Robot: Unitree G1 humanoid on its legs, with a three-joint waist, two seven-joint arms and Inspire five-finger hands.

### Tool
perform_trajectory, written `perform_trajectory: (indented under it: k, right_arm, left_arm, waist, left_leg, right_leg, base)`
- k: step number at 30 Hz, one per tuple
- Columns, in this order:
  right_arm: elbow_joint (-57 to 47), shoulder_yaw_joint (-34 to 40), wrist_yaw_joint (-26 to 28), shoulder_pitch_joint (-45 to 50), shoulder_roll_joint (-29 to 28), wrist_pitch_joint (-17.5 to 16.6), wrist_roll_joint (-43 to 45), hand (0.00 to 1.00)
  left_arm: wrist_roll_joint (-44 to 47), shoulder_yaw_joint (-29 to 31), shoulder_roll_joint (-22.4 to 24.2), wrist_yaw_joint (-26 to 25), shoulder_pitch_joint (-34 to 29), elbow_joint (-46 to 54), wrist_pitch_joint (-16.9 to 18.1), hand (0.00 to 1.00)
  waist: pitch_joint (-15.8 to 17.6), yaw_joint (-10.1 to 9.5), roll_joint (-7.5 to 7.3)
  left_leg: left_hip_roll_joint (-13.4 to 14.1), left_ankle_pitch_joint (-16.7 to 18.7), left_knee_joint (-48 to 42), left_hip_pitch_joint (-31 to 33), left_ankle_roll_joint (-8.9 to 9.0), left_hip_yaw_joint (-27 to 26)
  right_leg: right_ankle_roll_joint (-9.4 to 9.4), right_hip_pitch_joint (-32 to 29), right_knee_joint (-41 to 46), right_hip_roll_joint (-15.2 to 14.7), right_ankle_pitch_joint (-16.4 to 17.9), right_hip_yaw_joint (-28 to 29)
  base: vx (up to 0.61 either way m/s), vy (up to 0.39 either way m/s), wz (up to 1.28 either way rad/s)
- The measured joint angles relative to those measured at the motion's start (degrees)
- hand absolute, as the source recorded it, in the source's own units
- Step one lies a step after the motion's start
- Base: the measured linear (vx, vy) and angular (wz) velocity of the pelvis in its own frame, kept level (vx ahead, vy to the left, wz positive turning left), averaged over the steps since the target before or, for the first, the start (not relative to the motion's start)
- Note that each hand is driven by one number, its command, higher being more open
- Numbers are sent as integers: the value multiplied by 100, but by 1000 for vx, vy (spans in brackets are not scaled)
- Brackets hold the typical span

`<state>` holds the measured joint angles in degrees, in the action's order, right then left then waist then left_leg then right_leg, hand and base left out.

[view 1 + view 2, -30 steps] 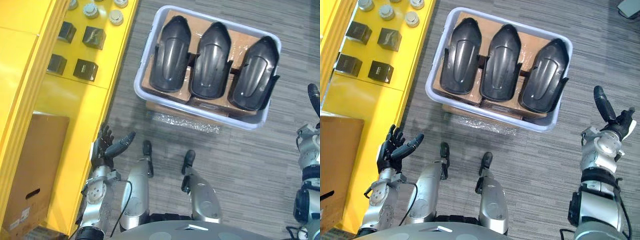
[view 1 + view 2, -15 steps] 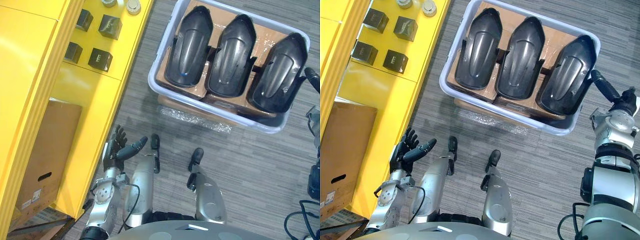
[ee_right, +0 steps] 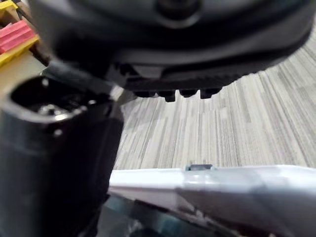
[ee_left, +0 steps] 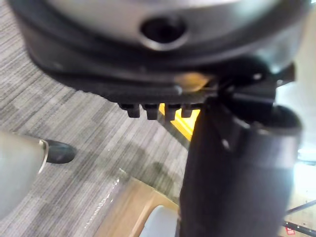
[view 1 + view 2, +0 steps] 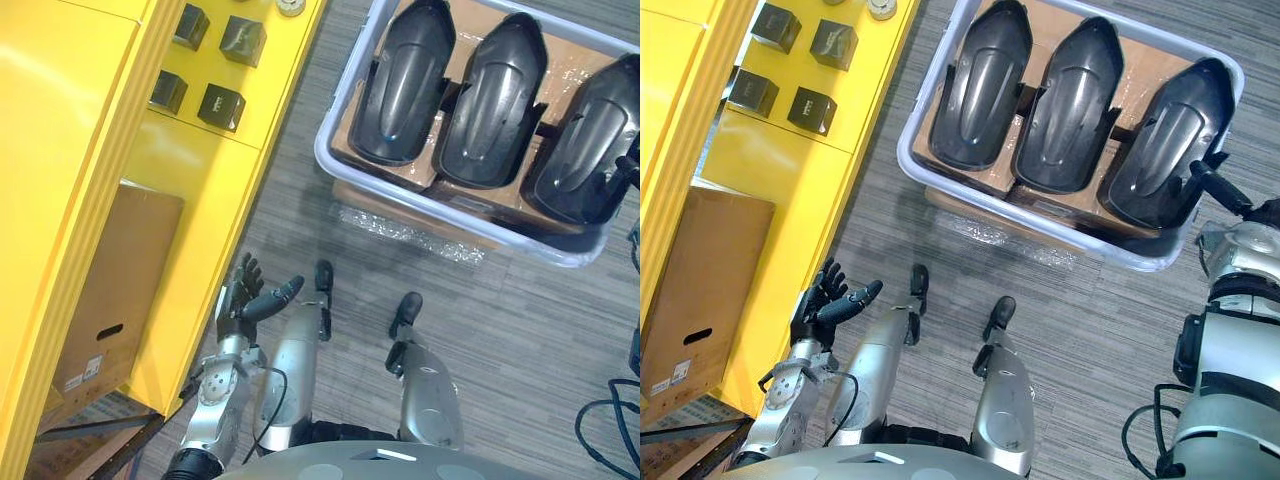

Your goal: Walk over and take three plastic housings, then place them on the shelf

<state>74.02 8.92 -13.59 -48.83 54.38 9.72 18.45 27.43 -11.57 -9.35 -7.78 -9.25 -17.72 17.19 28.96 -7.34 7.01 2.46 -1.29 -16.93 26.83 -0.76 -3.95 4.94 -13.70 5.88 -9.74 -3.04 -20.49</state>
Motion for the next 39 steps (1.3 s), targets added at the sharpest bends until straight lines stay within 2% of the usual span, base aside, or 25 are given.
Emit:
perform_trajectory:
  k: [5,8,11,17,18,24,31,35,38,39]
  right_arm:
    - [186,-55,-38,-267,28,27,-17,100]
    - [287,-69,-34,-442,55,217,-20,100]
    - [397,-171,-9,-533,263,420,-365,100]
    - [465,-239,187,-604,323,719,-456,100]
    - [466,-240,210,-604,327,737,-458,0]
    - [636,-221,574,-602,327,987,-581,0]
    - [747,-158,621,-585,457,964,-838,0]
    - [747,-157,664,-576,448,810,-871,0]
    - [606,-90,669,-567,380,441,-881,0]
    - [575,-89,665,-558,380,416,-881,0]
  left_arm:
    - [144,3,1,-26,-1,1,0,100]
    - [150,-9,4,-20,-3,-2,-1,100]
    - [165,-97,9,23,-4,1,-1,100]
    - [168,-123,9,90,-11,16,-1,100]
    - [168,-123,9,91,-11,16,-1,100]
    - [167,-138,9,88,-13,38,-2,100]
    - [168,-139,-14,72,-28,51,-20,100]
    - [165,-156,-15,41,-32,97,-137,100]
    - [148,-158,-14,45,-32,178,-204,100]
    - [143,-158,-15,40,-32,201,-228,100]
  waist:
    - [2,-29,54]
    - [18,-64,104]
    - [34,-165,259]
    - [33,-190,262]
    - [33,-188,262]
    - [33,-189,262]
    - [34,-168,261]
    - [34,-78,260]
    - [35,-34,256]
    - [35,-38,255]
  left_leg:
    - [-12,-120,150,7,26,100]
    - [-15,-205,239,14,50,170]
    - [-29,-322,377,27,60,231]
    - [-21,-503,565,26,98,336]
    - [-20,-511,574,25,100,342]
    - [-11,-617,777,-61,130,365]
    - [-4,-763,1005,-125,161,395]
    - [22,-811,1027,-137,170,395]
    - [38,-818,1028,-165,177,388]
    - [41,-818,1033,-167,178,388]
  right_leg:
    - [-46,-50,61,-2,35,-108]
    - [-74,-90,121,-3,61,-153]
    - [-88,-147,162,-3,73,-217]
    - [-138,-225,283,-12,144,-296]
    - [-143,-234,307,-13,157,-298]
    - [-164,-237,328,-10,179,-331]
    - [-185,-300,416,-13,221,-349]
    - [-204,-319,455,0,239,-350]
    - [-204,-320,499,6,258,-333]
    - [-204,-319,503,9,258,-333]
  base:
    - [-25,3,9]
    - [-19,3,11]
    - [-17,6,9]
    - [-9,-5,9]
    - [-15,-8,4]
    - [-2,-2,1]
    - [-7,-5,2]
    - [-1,-11,-2]
    - [0,0,0]
    - [0,0,0]
